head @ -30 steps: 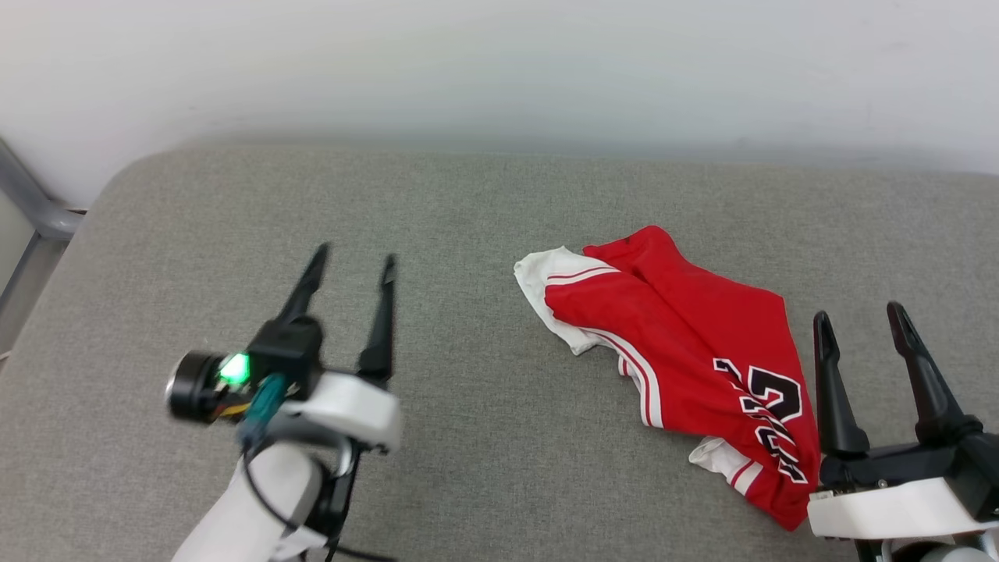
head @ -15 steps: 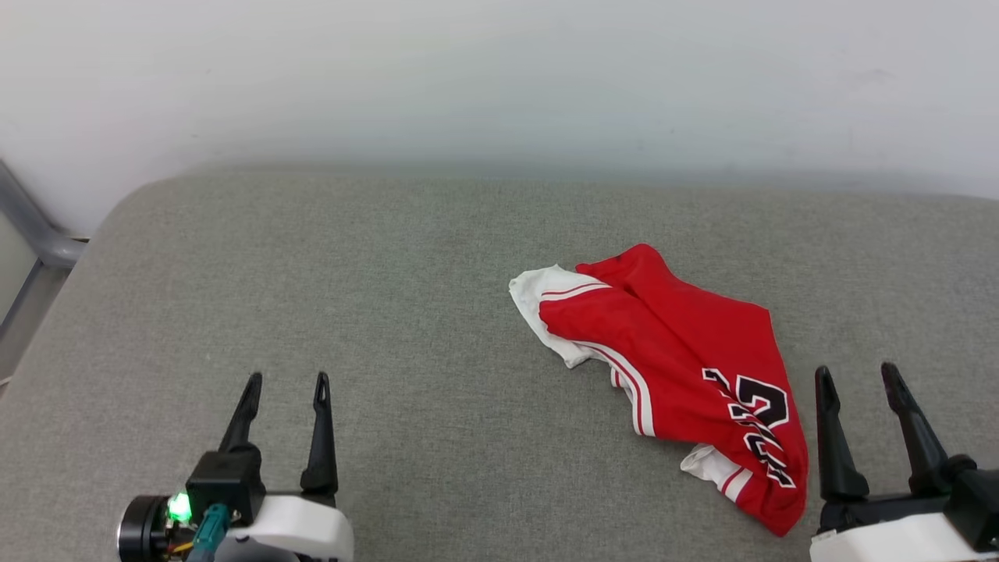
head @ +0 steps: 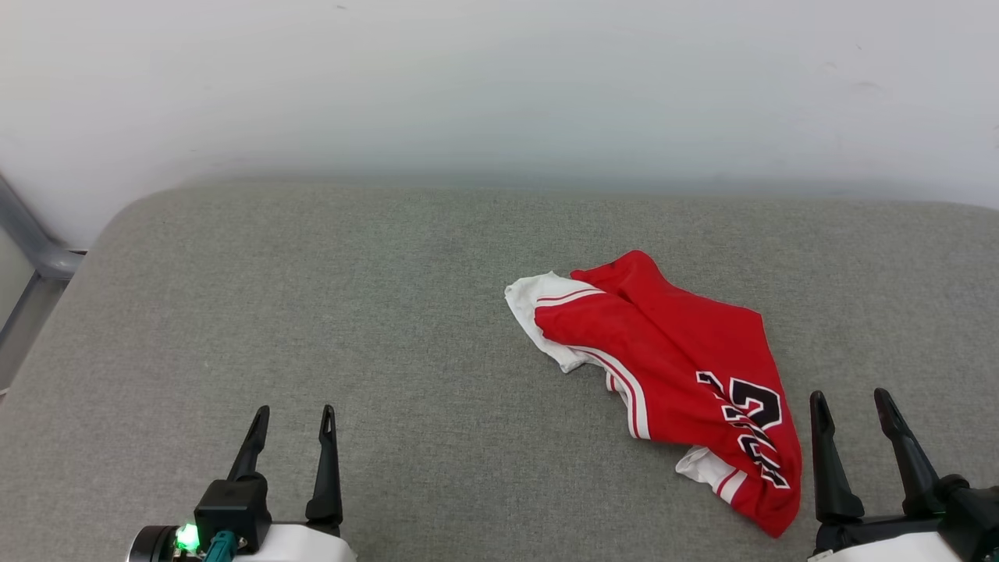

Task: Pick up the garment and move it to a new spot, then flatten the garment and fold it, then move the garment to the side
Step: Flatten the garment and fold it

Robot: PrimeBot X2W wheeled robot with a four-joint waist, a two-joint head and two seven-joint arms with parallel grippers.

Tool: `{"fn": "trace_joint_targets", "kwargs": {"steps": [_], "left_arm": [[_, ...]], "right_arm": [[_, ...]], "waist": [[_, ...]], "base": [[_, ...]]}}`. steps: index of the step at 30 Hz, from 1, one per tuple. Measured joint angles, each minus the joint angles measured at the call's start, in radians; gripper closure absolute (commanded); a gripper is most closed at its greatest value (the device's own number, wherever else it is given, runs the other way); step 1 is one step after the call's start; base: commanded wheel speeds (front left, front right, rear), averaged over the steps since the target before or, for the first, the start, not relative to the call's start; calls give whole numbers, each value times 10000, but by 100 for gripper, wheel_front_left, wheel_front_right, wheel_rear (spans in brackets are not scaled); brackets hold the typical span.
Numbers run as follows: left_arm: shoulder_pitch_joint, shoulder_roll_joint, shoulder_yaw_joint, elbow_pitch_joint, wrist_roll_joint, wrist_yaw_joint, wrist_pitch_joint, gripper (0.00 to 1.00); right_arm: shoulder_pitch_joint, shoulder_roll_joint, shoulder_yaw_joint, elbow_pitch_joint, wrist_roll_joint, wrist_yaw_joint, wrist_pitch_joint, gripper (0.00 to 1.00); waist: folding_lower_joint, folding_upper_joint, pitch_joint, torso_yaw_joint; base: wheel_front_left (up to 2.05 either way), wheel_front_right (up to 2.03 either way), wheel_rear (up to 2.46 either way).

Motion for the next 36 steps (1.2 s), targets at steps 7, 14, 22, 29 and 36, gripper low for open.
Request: {"fn": "trace_joint_targets", "kwargs": {"steps": [7,14,22,29,36], "left_arm": [[24,-249,297,59,247,-320,0,0],[24,-384,454,130,476,-564,0,0],[-678,-330,543,127,662,-1110,2,0],[-3092,251,403,186,742,-1758,0,0],[-5568,951,-617,1294,487,-2079,0,0]], "right_arm": [[32,0,4,48,61,0,0,0],[32,0,29,71,84,0,0,0],[-43,0,67,25,98,0,0,0],[-433,2,261,-163,48,0,0,0],[-932,0,309,-382,-10,0,0,0]], "waist": [[0,0,8,23],[0,0,9,47],[0,-1,95,43],[1,0,422,-112],[1,-1,1053,-547]], "base": [[0,0,0],[0,0,0],[0,0,0],[0,0,0],[0,0,0]]}}
